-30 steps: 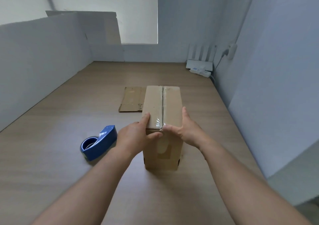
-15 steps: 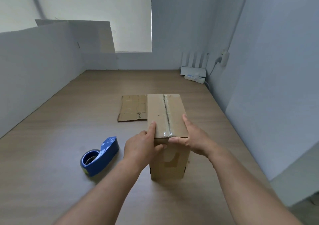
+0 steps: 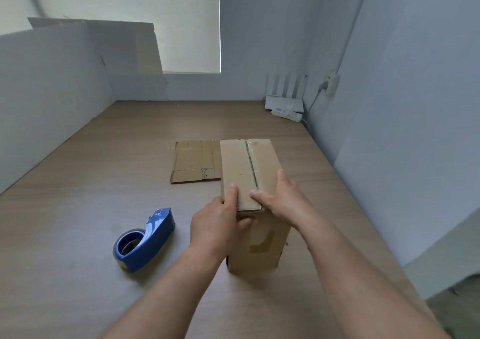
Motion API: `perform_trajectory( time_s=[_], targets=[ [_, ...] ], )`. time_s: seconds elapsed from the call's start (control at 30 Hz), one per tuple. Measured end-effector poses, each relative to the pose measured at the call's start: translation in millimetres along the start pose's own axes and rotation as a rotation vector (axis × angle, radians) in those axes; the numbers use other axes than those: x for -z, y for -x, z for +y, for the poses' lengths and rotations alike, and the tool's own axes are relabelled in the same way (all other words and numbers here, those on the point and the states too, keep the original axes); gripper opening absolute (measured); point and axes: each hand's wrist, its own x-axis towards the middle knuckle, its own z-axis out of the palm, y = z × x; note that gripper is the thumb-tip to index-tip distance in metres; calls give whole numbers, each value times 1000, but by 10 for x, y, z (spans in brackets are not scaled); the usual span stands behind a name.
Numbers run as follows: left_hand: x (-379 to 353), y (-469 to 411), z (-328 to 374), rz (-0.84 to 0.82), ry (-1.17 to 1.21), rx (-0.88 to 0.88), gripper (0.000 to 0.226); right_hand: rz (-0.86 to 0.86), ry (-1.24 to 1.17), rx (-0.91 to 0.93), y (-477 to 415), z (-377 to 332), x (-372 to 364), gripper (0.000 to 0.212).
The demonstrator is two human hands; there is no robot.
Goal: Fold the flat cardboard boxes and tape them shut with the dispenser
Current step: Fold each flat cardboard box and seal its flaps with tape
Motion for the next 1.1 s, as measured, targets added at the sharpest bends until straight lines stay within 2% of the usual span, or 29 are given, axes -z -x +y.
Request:
perform_trajectory(
  time_s=[0.13, 0.27, 0.37, 0.43, 0.47, 0.53, 0.57, 0.67, 0.9, 1.1],
  targets=[
    [10, -46, 5, -41, 4, 3, 81, -164, -71, 92, 97, 138, 121, 109],
    [67, -102, -93, -92, 13, -26, 87, -168, -9, 166, 95, 170, 104, 116],
    [107, -45, -333, -200, 329, -72, 96, -119, 16, 191, 100, 197, 23, 109],
    [66, -9, -601, -121, 539, -13, 94, -108, 43, 209, 83, 220, 25, 108],
    [11, -2, -758, -53, 563, 64, 88, -111, 48, 217, 68, 229, 38, 107],
    [-138, -3, -1098, 43, 452, 293, 69, -128, 45, 230, 34, 236, 70, 105],
    [-220, -4, -1251, 30, 346, 421, 60, -136, 41, 236, 19, 236, 87, 104],
    [-486, 11, -1627, -151, 108, 618, 52, -152, 22, 241, -19, 229, 124, 103],
    [-701, -74, -1798, -366, -119, 646, 49, -135, 23, 234, -48, 241, 113, 104],
    [-721, -276, -1829, -304, 106, 716, 38, -138, 53, 222, -76, 259, 118, 109]
  ],
)
